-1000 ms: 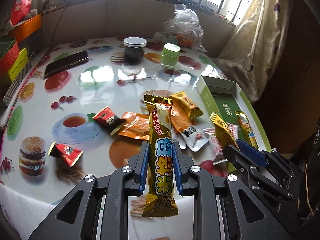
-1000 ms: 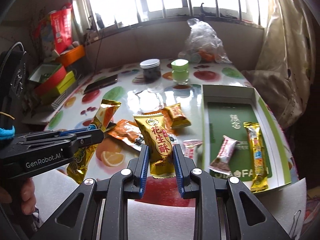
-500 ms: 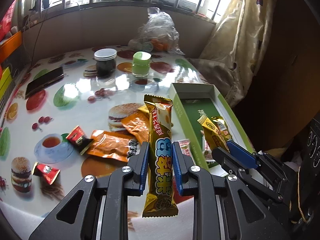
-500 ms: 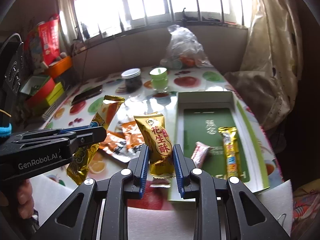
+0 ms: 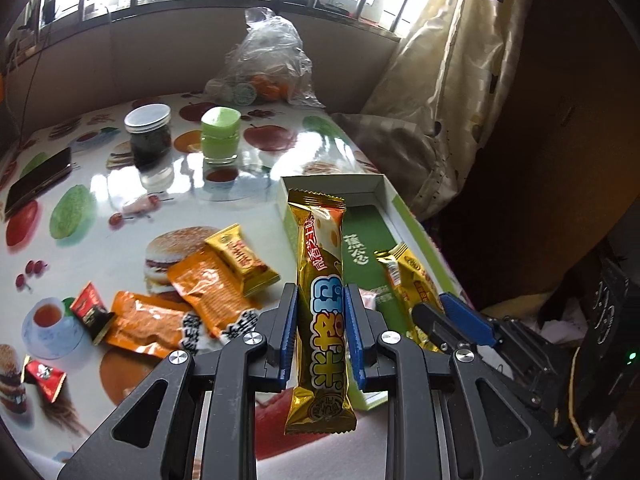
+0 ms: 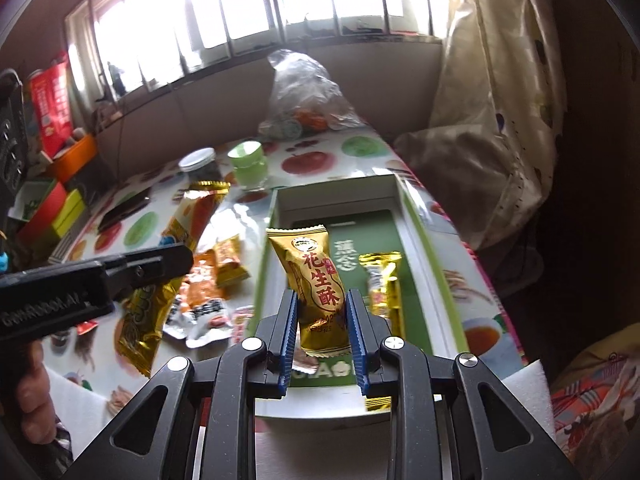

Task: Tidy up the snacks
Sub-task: 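Carry both held snacks into the green box with both tools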

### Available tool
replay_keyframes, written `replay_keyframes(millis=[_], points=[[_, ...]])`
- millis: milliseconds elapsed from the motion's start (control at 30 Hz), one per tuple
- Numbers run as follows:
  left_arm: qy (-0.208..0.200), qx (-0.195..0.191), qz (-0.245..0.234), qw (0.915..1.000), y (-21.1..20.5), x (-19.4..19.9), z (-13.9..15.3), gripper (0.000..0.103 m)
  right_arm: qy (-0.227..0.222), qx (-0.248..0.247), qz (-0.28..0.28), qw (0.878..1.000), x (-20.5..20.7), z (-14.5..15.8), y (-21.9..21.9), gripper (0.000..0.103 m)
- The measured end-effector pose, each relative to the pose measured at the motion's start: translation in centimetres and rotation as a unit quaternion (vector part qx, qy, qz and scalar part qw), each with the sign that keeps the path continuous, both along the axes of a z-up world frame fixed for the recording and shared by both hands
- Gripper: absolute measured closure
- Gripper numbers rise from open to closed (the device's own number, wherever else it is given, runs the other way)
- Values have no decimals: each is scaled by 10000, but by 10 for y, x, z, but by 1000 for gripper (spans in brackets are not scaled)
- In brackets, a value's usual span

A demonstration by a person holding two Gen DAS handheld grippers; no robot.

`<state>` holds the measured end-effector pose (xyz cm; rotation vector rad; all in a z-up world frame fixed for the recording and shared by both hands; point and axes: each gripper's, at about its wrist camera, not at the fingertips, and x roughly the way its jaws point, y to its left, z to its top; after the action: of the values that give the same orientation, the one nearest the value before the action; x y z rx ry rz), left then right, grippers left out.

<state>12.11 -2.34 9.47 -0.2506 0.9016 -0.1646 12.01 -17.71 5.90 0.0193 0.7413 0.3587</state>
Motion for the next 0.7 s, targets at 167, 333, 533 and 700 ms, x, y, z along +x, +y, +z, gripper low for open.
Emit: replay_keyframes(millis=[167,333,533,700], points=[[20,-75,-121,9999,-11,13,-2,79,118,-59,-129,9998,8,-10,-7,80],[162,-234,-169,9995,-15,27,-11,79,231,-141,-244,9993,14,-19,-12,80],[318,-241,-202,9990,-22,39,-22,79,360,-303,-302,9984,19,-29,-14,80],[432,-243,-219,9985,-28,49,-32,79,384,-378,-244,9982,18,-31,-10,80]])
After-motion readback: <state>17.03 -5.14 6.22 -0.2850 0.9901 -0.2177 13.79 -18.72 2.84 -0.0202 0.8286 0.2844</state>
